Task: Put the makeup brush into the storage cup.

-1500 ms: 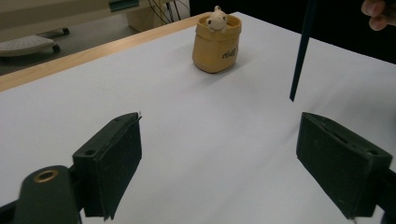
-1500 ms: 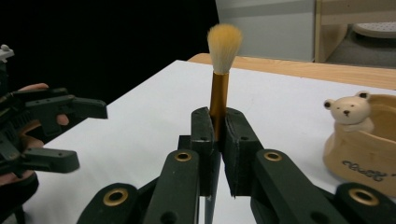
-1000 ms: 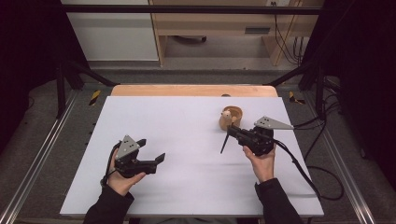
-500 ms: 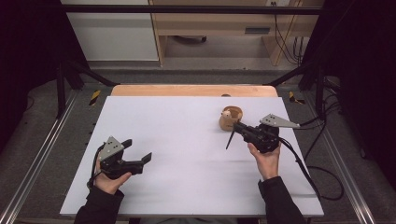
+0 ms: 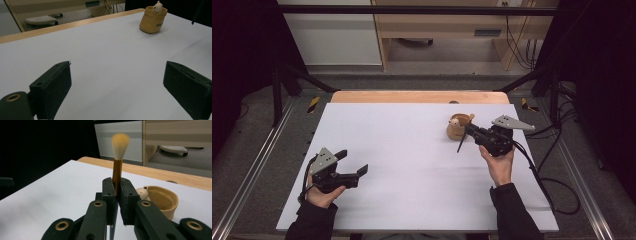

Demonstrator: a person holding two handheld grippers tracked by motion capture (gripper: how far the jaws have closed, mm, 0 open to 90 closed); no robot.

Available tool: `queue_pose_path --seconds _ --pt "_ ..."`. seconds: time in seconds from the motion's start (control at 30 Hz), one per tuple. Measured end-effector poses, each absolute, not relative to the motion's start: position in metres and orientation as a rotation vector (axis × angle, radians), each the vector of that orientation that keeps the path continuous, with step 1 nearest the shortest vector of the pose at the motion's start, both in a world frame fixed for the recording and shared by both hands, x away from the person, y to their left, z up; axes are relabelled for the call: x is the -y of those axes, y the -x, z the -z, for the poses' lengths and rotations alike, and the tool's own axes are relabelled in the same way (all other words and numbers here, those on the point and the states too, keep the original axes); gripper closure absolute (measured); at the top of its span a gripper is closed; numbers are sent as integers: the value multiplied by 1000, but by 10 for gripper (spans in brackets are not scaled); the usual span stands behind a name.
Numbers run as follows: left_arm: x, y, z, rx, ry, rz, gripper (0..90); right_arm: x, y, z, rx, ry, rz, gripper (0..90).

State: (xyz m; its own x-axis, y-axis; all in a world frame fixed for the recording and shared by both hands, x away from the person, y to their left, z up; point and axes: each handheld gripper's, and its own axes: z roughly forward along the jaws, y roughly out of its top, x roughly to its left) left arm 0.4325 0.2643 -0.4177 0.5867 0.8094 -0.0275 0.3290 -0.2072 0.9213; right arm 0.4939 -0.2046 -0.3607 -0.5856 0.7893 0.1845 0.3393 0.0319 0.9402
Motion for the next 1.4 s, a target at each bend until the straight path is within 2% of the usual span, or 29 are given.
queue_pose_path --seconds 0.57,1.4 --pt "-275 -428 426 -949 -1782 -589 75 202 -525 340 -1849 -1178 -1533 837" --pt "-276 -428 429 -962 -1780 -591 75 211 -564 327 -1730 -1244 -1439 837"
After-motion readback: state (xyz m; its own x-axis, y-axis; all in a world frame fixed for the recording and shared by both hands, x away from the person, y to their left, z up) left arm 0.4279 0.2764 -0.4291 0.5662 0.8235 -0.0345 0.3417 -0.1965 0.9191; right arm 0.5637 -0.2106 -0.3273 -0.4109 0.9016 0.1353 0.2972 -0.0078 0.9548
